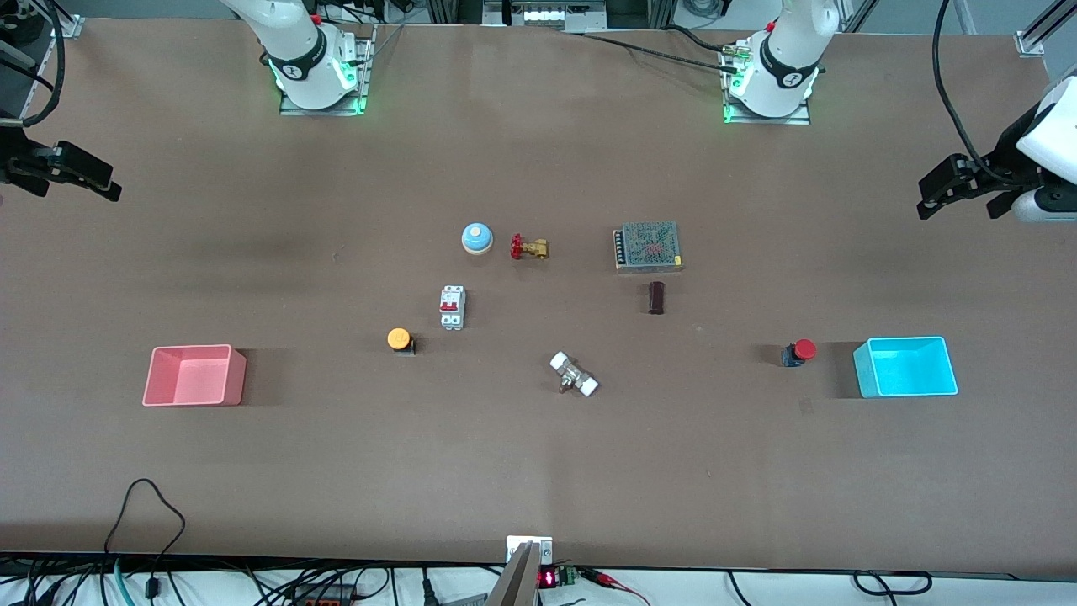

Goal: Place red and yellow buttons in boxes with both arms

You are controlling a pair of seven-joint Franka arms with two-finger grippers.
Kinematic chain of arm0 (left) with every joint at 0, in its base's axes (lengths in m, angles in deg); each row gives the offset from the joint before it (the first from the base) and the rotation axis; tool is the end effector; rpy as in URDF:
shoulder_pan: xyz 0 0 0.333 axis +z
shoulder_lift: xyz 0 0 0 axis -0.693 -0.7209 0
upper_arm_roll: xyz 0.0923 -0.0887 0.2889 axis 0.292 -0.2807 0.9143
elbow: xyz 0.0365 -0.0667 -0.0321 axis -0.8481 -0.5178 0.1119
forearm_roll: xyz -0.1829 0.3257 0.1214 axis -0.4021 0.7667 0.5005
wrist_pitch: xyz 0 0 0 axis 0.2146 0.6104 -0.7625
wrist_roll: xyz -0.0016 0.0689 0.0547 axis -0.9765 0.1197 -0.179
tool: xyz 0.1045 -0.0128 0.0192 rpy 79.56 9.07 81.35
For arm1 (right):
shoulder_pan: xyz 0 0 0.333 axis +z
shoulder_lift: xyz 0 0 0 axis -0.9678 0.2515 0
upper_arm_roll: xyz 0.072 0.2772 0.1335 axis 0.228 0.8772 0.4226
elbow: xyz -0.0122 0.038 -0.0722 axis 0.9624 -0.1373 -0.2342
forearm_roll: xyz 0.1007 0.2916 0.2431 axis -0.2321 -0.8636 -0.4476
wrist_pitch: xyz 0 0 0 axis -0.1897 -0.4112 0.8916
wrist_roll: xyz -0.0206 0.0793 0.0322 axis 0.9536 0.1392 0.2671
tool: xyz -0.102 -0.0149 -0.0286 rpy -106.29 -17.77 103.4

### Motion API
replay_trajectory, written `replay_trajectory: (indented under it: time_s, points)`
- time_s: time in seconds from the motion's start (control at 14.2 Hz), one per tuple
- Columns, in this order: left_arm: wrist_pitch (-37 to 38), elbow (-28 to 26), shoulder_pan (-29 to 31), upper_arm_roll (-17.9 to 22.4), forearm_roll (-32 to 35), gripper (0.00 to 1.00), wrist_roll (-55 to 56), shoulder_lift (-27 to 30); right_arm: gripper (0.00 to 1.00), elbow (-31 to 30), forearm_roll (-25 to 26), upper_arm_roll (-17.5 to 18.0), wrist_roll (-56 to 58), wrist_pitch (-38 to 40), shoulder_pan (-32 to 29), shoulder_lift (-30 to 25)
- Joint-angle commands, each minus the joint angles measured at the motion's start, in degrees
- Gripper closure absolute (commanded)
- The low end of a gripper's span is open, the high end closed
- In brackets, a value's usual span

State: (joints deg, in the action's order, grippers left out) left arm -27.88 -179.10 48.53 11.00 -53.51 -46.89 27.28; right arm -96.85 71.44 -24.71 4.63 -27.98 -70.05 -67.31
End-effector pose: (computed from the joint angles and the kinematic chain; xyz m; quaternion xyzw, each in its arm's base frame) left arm 0.5427 -0.0036 0.6119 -0.9998 -0.0095 -0.0152 0.0093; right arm 0.5393 -0.0445 0.6043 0.9993 -0.0306 -0.0212 0.0045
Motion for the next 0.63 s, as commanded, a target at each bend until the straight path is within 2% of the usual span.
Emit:
replay_trajectory:
  time_s: [0.0,0.21,0.56]
  points:
    - [-0.30,-0.30,0.35,-0.15,-1.24,0.00,-0.46,0.31,0.00,0.45,0.57,0.68,0.70,2.35,-0.46,-1.11]
    - [-0.47,-0.30,0.35,-0.15,-1.24,0.00,-0.46,-0.39,0.00,0.54,0.57,0.59,0.78,2.63,-0.46,-0.85]
    - [-5.55,-0.48,0.17,-0.15,-3.17,0.00,0.41,-8.03,0.00,0.54,-0.22,0.59,0.70,2.28,-0.55,0.81]
